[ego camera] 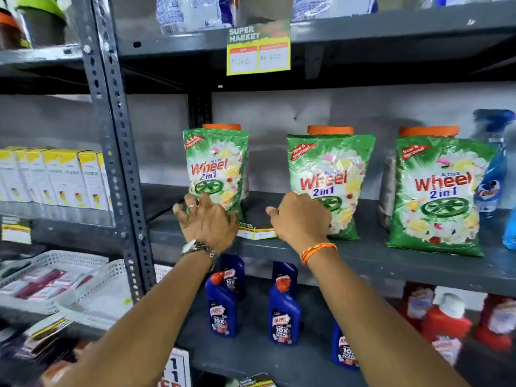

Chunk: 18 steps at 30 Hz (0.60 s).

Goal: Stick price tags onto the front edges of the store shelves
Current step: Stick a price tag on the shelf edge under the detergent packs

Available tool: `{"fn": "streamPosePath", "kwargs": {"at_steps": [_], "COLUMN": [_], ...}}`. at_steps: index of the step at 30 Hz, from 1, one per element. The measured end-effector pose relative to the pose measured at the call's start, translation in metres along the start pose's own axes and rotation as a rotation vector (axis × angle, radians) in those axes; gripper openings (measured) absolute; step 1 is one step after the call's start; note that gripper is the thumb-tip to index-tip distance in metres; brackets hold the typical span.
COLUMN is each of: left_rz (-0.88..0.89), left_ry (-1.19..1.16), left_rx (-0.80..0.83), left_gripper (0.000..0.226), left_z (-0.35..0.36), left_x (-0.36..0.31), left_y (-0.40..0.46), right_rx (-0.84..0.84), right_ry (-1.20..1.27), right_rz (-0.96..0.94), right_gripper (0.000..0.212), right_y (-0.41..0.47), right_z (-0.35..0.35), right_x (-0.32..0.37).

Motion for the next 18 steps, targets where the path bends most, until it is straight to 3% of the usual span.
{"fn": "streamPosePath", "kwargs": {"at_steps": [8,15,18], "left_rz": [-0.077,-0.070,-0.086], "left_ry": [-0.266,-0.471,-0.574], "left_rx": [0.117,0.146,0.195], "left_gripper": [0.049,0.035,0.047], "left_z": [0.020,0.028,0.029], "left_x": [0.002,-0.002,0.000], "left_y": [0.033,0.035,0.035], "right_rx": [0.357,0.203,0.195], "right_ry": [-0.111,0.075,0.124], "right_rz": [0.150,0.321,0.343], "right_gripper": [0.045,0.027,0.023], "right_y": [0.034,0.045,0.047], "right_z": [0.044,0.055,0.053], "right_x": [0.017,0.016,0.017]}}
Point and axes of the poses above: each hand's wrist, its own y-axis towards the middle knuckle, its own z-axis out of the palm, x = y × z, the point moved 3 cm from there along y, towards the middle knuckle, and after that the axes turned 12 degrees about x, right-handed, at the moved point
